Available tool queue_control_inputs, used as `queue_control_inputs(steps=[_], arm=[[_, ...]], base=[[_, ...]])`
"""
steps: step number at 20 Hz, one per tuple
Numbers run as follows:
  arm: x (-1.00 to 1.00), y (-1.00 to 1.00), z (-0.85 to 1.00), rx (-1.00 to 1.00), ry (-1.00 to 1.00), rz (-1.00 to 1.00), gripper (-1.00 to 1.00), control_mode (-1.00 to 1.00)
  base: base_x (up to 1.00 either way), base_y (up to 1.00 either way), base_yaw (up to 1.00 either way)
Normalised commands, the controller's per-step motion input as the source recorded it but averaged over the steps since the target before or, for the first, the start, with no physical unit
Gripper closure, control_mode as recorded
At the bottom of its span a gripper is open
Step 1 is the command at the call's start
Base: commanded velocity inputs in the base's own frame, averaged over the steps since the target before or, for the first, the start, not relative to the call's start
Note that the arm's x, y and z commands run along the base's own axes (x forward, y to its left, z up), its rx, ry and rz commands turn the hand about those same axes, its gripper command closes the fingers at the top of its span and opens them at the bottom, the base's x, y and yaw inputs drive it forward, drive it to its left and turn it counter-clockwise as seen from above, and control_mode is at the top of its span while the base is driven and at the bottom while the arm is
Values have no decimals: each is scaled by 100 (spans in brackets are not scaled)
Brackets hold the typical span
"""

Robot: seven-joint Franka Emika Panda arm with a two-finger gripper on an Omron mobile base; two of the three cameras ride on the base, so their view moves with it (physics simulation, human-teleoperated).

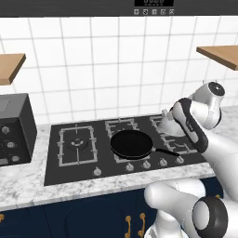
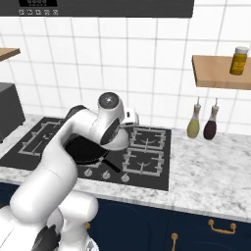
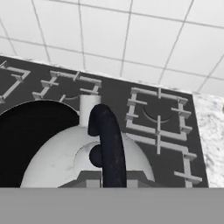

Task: Pick the kettle from the counter and place it on a stove burner. Then turn the burner on.

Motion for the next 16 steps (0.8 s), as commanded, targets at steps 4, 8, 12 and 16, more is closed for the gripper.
queue_control_inputs(steps=[4,8,12,16], arm=[[0,100,0,0,-1,9,100,-100],[0,100,2,0,0,10,100,-100],[0,100,3,0,0,11,100,-100],[11,100,-1,0,-3,11,100,-100]], base=[[0,0,0],[0,0,0],[0,0,0],[0,0,0]])
